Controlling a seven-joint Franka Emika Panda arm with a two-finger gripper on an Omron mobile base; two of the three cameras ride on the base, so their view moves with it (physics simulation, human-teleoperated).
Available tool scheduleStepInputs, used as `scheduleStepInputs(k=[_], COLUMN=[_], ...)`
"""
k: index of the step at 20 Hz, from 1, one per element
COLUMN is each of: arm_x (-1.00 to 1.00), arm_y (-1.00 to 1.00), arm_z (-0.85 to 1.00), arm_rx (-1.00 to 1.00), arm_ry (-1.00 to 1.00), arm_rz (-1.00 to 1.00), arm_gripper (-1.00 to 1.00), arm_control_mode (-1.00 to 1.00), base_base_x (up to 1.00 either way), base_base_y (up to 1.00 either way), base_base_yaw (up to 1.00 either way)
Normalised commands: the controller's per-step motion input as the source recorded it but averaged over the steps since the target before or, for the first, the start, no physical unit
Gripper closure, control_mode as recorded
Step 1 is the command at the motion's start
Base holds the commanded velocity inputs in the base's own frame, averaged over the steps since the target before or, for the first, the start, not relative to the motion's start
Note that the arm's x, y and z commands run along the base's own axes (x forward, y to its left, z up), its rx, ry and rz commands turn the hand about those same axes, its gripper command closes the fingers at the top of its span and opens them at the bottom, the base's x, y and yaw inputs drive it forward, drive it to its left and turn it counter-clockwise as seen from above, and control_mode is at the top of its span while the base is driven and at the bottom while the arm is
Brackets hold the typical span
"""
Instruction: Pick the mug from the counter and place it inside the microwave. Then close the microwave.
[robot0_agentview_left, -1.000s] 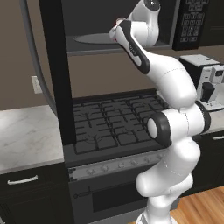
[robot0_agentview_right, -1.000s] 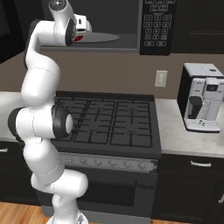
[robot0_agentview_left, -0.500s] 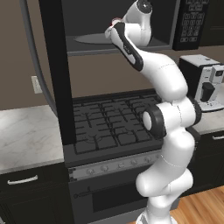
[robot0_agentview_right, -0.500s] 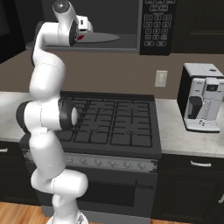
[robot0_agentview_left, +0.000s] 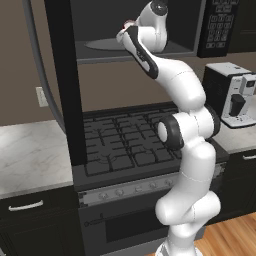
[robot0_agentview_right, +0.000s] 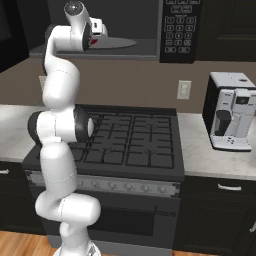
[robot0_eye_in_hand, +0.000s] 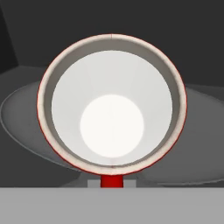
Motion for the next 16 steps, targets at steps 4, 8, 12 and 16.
scheduleStepInputs(k=[4,8,12,16], arm_x=[0.03,0.00,0.00,0.00], arm_y=[0.00,0.00,0.00,0.00], arm_z=[0.00,0.00,-0.06,-0.13], arm_rx=[0.00,0.00,0.00,0.00], arm_ry=[0.04,0.09,0.06,0.00], arm_rz=[0.00,0.00,0.00,0.00], arm_gripper=[1.00,1.00,1.00,1.00], arm_control_mode=[-1.00,-1.00,-1.00,-1.00], base_base_x=[0.00,0.00,0.00,0.00], base_base_y=[0.00,0.00,0.00,0.00], base_base_yaw=[0.00,0.00,0.00,0.00])
